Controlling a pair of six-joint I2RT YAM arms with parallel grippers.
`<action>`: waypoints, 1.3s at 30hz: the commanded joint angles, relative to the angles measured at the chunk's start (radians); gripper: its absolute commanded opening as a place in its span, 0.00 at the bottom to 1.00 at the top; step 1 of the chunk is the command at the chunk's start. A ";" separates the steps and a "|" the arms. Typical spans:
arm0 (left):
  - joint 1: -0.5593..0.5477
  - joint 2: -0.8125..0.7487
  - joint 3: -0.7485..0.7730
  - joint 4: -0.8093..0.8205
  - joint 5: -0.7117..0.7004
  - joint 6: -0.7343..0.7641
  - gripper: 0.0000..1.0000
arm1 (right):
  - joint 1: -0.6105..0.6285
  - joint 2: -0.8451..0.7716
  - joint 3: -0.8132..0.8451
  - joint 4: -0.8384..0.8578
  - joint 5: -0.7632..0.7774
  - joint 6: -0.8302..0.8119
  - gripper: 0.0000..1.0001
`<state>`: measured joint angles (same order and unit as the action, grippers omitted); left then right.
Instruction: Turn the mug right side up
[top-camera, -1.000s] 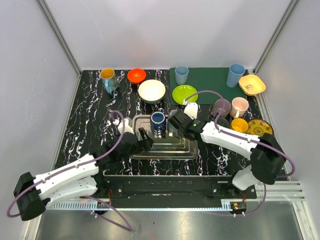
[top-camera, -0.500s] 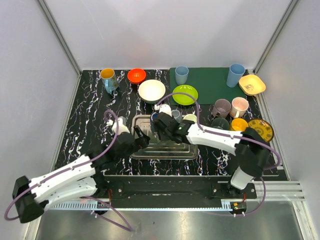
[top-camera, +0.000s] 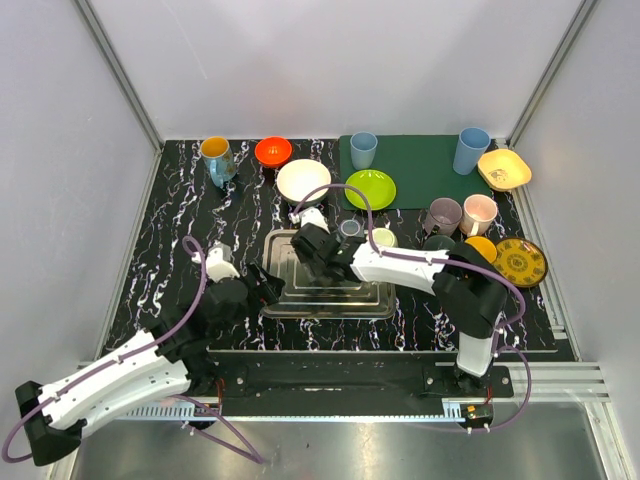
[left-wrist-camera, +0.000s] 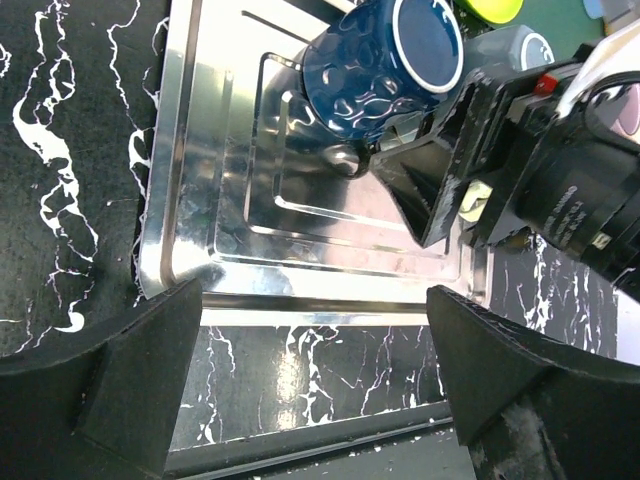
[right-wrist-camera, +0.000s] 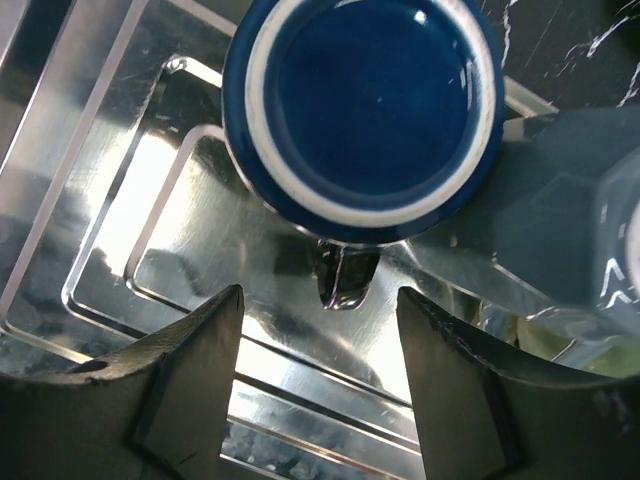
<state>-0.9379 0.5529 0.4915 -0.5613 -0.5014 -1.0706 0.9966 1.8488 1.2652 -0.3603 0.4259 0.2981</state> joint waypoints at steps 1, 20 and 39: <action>0.004 0.021 0.009 0.000 -0.025 0.004 0.97 | -0.030 0.003 0.051 0.053 0.059 -0.080 0.69; 0.004 0.070 0.019 0.024 -0.015 0.017 0.97 | -0.061 0.064 0.089 0.115 -0.101 -0.165 0.51; 0.005 0.016 0.033 -0.025 -0.061 0.011 0.97 | -0.070 -0.063 0.094 0.087 -0.185 -0.010 0.00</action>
<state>-0.9379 0.6003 0.4915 -0.5755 -0.5049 -1.0660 0.9333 1.9213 1.3495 -0.3054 0.2859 0.2115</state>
